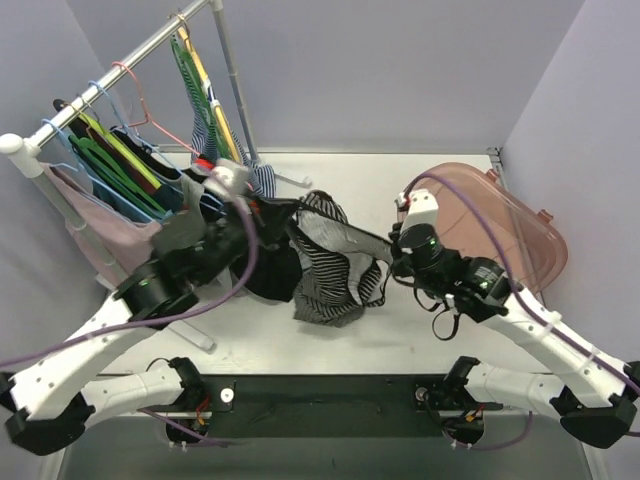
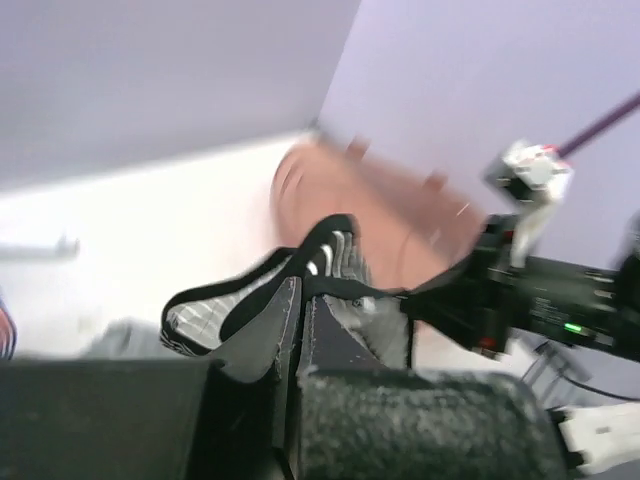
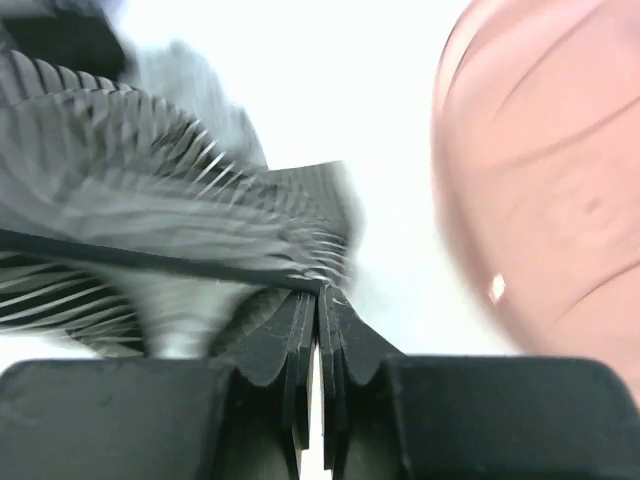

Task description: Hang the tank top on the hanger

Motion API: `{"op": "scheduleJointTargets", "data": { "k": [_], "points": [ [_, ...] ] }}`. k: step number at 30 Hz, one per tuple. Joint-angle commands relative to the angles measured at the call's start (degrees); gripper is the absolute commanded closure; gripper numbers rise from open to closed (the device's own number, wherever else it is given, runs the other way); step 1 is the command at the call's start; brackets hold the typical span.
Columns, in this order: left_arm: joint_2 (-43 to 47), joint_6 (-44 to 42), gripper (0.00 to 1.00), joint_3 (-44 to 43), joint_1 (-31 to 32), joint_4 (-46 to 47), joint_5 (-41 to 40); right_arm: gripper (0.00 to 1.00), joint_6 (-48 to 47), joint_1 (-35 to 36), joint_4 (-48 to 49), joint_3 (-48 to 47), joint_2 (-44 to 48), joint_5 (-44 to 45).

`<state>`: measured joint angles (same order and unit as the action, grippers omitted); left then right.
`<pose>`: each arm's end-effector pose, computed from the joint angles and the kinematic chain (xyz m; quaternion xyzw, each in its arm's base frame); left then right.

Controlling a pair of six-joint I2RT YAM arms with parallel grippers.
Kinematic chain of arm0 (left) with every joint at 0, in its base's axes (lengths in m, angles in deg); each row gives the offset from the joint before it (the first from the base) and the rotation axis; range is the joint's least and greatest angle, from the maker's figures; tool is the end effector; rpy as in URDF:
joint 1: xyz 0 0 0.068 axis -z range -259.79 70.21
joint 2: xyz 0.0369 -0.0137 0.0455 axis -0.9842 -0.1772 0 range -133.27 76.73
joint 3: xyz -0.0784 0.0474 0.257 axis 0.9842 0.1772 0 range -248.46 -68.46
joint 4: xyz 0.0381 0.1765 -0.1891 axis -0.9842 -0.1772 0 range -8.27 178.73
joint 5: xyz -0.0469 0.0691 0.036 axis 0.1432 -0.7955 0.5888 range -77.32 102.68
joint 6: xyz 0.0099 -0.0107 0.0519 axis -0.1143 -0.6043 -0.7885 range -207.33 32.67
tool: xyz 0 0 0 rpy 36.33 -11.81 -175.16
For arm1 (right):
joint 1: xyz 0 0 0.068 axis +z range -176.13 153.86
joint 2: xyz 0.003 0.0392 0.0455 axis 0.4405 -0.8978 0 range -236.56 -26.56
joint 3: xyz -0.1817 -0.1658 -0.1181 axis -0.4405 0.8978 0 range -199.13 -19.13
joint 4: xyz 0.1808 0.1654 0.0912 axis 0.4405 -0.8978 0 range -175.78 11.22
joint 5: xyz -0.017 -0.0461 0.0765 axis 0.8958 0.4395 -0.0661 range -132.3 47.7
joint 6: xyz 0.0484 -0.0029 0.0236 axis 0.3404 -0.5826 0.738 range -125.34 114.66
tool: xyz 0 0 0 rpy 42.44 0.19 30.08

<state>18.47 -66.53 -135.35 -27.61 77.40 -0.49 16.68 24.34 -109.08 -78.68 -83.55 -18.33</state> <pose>0.1431 -0.1712 0.4290 0.1181 0.7135 -0.3410 0.6006 0.1463 0.1547 0.3562 -0.1017 0.8380 0.1556 0.5130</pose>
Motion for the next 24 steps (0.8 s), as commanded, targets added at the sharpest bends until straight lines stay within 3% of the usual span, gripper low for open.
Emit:
{"op": "scheduleJointTargets", "data": {
  "k": [1, 6, 11, 14, 18, 24],
  "points": [
    [4.5, -5.2, 1.00, -9.0, -0.1, 0.5, 5.3, 0.95, -7.7, -1.8, -4.6, -11.6, 0.6, 6.4],
    [1.2, -7.0, 1.00, -19.9, 0.0, -2.2, 12.1, 1.00, -12.0, -1.7, -4.9, -26.9, 0.0, 11.2],
    [0.9, -6.2, 1.00, -19.9, -0.1, -2.4, 16.0, 1.00, -13.7, -1.8, -5.1, -30.9, 1.1, 10.2],
    [2.3, -4.1, 1.00, -15.1, -0.1, -1.9, 16.9, 1.00, -11.7, -1.8, -5.6, -23.8, 2.7, 6.4],
    [5.0, -0.4, 1.00, -1.9, 0.0, -0.4, 17.1, 1.00, -4.4, -1.8, -5.4, -10.2, 4.9, -3.1],
    [6.7, 6.0, 1.00, 12.9, 0.5, 0.2, 15.0, 1.00, 4.8, -3.4, -2.6, 8.4, 8.7, -3.0]
  ]
}}
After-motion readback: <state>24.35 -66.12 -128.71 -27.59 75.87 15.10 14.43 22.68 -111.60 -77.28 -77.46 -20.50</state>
